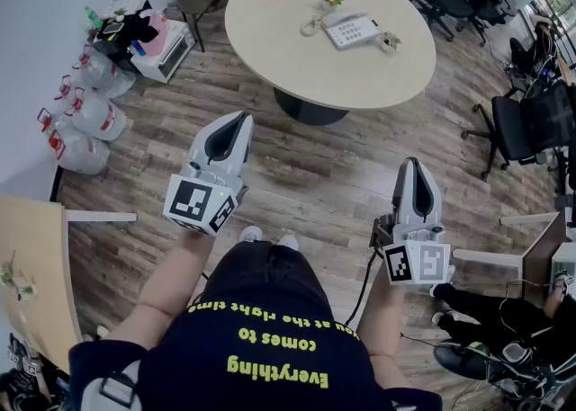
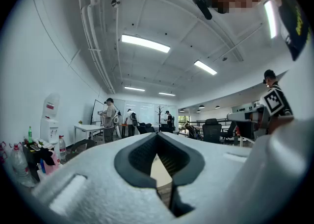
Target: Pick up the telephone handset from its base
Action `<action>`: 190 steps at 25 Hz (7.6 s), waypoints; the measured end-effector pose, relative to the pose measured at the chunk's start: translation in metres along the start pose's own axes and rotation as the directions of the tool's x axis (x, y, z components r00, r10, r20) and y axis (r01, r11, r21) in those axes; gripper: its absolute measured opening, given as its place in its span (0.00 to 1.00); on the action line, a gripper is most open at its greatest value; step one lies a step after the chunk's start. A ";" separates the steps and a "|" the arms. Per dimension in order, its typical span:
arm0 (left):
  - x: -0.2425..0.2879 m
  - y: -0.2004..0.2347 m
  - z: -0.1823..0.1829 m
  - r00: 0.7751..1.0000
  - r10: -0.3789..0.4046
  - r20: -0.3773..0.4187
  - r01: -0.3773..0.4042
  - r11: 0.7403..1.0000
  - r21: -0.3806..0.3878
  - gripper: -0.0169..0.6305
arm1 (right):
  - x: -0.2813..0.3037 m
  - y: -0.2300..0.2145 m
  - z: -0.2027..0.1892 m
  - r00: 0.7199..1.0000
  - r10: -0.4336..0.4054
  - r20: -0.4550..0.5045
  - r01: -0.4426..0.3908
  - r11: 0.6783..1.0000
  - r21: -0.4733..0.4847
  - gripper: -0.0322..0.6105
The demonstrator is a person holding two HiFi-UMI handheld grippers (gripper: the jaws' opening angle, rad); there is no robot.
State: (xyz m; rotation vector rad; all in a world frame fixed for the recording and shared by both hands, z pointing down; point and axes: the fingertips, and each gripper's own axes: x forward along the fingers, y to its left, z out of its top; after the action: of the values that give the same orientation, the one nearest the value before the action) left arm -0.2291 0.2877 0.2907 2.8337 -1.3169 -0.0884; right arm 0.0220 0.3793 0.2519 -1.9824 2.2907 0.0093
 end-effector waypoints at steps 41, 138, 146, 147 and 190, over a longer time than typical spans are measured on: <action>0.168 0.047 -0.009 0.992 -0.122 -0.027 0.121 0.993 -0.007 0.46 | 0.163 -0.041 -0.029 0.995 0.091 -0.034 -0.087 0.992 0.096 0.42; 0.664 0.127 -0.289 0.815 -0.269 -0.514 0.259 0.961 -0.092 0.41 | 0.523 -0.308 -0.202 0.949 0.083 -0.304 0.016 0.951 0.309 0.42; 0.676 0.117 -0.334 0.682 -0.335 -0.650 0.350 0.930 -0.112 0.45 | 0.524 -0.313 -0.211 0.941 0.093 -0.324 0.017 0.947 0.320 0.42; 0.677 0.116 -0.338 0.667 -0.337 -0.664 0.358 0.927 -0.112 0.45 | 0.524 -0.313 -0.212 0.941 0.092 -0.326 0.018 0.947 0.321 0.42; 0.644 0.128 -0.217 0.855 -0.235 -0.462 0.263 0.965 -0.003 0.37 | 0.509 -0.303 -0.161 0.965 0.046 -0.257 0.006 0.980 0.198 0.07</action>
State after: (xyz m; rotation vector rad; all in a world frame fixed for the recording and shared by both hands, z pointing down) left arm 0.1002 -0.2895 0.4832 2.8002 -0.8617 0.5951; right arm 0.2372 -0.1798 0.3872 -1.9579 2.3533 -0.4865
